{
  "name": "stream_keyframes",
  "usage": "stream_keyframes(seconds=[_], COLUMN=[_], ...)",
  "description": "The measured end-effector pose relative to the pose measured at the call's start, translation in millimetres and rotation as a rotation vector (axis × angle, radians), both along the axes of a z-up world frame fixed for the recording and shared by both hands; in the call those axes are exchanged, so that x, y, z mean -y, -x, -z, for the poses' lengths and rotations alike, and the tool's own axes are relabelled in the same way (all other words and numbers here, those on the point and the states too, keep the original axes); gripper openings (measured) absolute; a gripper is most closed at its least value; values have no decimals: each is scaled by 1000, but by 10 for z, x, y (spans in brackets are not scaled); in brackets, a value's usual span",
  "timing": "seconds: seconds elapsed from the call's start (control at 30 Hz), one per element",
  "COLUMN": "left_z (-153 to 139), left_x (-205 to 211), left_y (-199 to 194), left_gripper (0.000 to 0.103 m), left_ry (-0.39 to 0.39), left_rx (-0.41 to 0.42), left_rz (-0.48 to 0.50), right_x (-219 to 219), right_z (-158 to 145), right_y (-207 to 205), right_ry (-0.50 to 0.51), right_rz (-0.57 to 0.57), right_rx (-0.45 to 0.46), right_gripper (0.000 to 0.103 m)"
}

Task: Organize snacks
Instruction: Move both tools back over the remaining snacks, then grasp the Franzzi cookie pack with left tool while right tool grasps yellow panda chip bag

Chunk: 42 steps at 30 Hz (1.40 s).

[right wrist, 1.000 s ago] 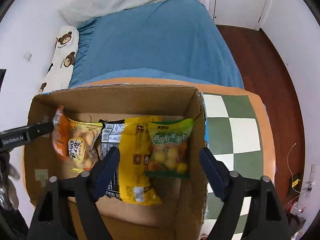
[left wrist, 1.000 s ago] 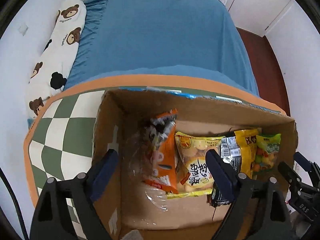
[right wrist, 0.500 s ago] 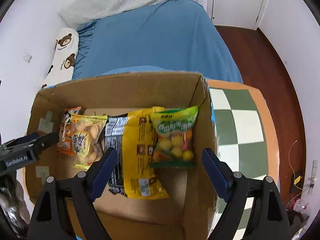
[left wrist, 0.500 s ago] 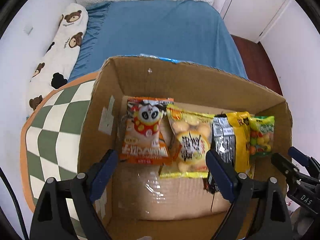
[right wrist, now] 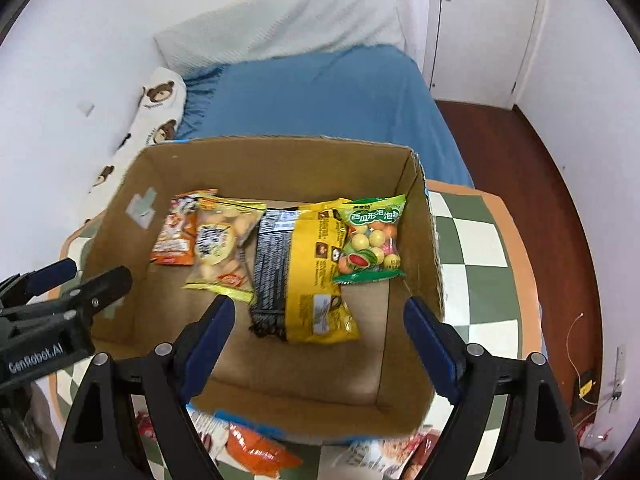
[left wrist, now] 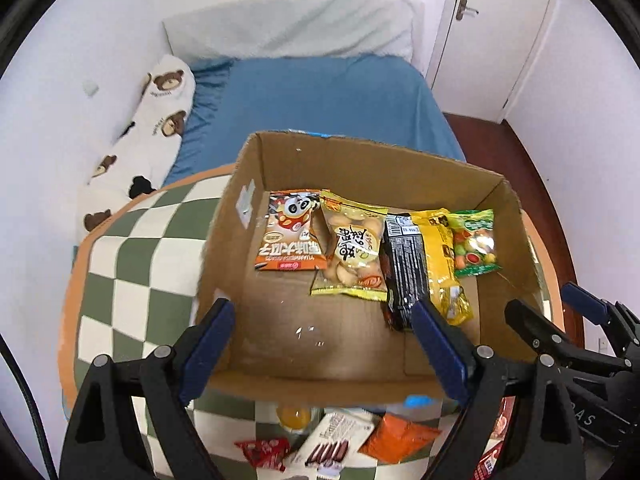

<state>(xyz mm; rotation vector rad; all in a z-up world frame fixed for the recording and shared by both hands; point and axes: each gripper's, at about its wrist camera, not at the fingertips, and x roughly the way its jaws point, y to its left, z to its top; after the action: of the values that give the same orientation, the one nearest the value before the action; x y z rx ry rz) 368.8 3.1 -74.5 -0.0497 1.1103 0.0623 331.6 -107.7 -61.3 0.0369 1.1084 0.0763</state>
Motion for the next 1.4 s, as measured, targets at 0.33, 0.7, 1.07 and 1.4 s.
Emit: stream_keyframes(seconds=[0.33,0.7,1.07,1.4], left_z=[-467,-495,839,1469], left_x=[69,-26,4,235], left_y=[611,1268,1654,1087], left_gripper=[90,90,90,90], left_ry=[-18,20,-68,-94], left_rx=[104,93,-230,-373], left_rz=[-13,15,162,298], right_x=[62,122,400,421], right_z=[-553,-702,886,1960], right_y=[666,1343,2192,2604], right_ry=[-41,-99,-223,-260], right_rz=[-30,27,216,321], right_rx=[119,96,-343,-575], right_gripper=[89,89,89,79])
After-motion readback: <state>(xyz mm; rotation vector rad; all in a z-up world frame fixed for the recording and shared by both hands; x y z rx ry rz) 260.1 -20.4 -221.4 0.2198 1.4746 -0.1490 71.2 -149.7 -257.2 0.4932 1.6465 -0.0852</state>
